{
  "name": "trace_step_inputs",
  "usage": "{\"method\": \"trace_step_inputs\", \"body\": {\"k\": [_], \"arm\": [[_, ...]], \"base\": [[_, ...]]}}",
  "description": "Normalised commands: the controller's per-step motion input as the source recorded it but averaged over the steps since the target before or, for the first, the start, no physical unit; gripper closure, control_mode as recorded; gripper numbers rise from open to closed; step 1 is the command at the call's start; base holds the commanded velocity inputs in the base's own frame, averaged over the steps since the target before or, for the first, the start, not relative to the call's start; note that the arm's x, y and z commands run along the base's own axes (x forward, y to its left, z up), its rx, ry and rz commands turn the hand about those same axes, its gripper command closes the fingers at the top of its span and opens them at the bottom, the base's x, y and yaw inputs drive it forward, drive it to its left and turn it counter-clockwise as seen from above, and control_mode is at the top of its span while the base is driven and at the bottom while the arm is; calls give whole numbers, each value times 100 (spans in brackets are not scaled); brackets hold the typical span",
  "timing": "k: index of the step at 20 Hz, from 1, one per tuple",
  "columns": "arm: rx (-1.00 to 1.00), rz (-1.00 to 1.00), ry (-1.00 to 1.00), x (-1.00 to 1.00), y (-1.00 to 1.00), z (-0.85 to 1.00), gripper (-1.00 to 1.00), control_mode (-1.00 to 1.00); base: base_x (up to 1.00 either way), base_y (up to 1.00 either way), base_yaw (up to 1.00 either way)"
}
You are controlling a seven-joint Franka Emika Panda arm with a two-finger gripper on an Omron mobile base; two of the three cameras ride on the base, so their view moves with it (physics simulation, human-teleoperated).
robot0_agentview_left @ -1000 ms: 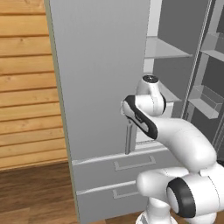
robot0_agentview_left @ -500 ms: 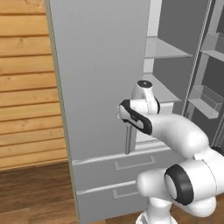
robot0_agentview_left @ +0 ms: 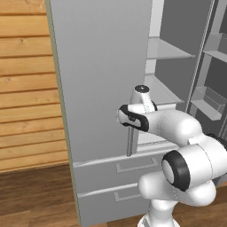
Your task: Take the strawberry from the fridge and place it on top of the pancake, located on the dining counter.
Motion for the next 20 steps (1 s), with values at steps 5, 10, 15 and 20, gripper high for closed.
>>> {"method": "trace_step_inputs", "body": {"k": [5,10,15,20], "arm": [[0,0,-3,3,0,-19,-100,-100],[0,-4,0,-14,0,-16,-100,-100],[0,-4,0,-13,0,-12,100,-100],[0,-15,0,-37,10,-1,100,-100]], "base": [[0,0,0],[0,0,0],[0,0,0],[0,0,0]]}}
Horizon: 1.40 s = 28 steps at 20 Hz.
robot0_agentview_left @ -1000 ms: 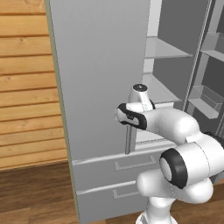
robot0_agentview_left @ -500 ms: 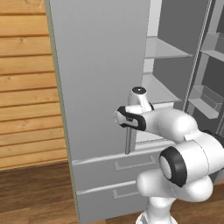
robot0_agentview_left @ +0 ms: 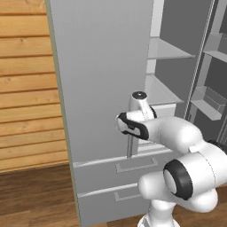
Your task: Take the strawberry from the fridge and place it on top of the pancake, located on the dining counter.
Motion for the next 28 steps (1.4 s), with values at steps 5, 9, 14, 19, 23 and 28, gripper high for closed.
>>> {"method": "trace_step_inputs", "body": {"k": [5,9,14,19,23,28], "arm": [[0,-32,0,-72,37,-10,100,-100],[-1,-34,0,-99,42,-11,100,-100],[-14,-25,-2,-98,69,-13,100,-100],[-18,-20,0,-60,82,0,100,-100],[-16,-16,0,-42,77,0,100,-100],[-11,-15,0,-19,59,0,-100,-100]], "base": [[0,0,0],[0,0,0],[0,0,0],[0,0,0],[0,0,0],[0,0,0]]}}
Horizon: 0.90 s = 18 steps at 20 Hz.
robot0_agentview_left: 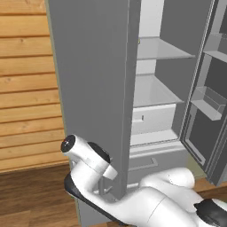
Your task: Take the strawberry from the fridge and place it on top of the pancake, located on the dining counter.
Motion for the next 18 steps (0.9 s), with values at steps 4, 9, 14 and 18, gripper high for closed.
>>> {"method": "trace_step_inputs", "body": {"k": [4,9,14,18], "arm": [[-9,-11,-2,-6,43,1,-100,-100],[-11,-2,0,-5,34,12,-100,-100],[-6,14,-2,-66,10,69,-100,-100],[8,29,0,-90,-7,86,-100,-100]], "base": [[0,0,0],[0,0,0],[0,0,0],[0,0,0]]}}
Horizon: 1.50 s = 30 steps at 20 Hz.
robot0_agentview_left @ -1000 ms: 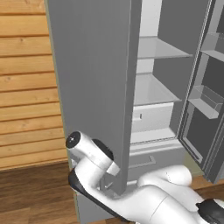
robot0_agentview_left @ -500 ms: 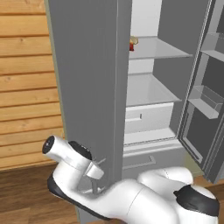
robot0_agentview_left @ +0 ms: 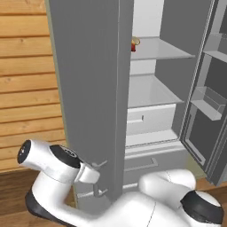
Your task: Take the strawberry from the fridge and place it on top of the pancake, located on the dining counter.
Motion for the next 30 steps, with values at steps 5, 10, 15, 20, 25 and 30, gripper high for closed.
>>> {"method": "trace_step_inputs", "body": {"k": [5,10,15,20,25,30], "arm": [[34,27,0,-79,-30,100,-100,-100],[70,15,0,-35,-63,82,-100,-100],[85,12,0,-12,-82,76,-100,-100],[90,18,0,0,-81,66,-100,-100],[74,21,0,22,-37,47,-100,-100],[32,24,-2,35,-43,20,-100,-100]], "base": [[0,0,0],[0,0,0],[0,0,0],[0,0,0],[0,0,0],[0,0,0]]}}
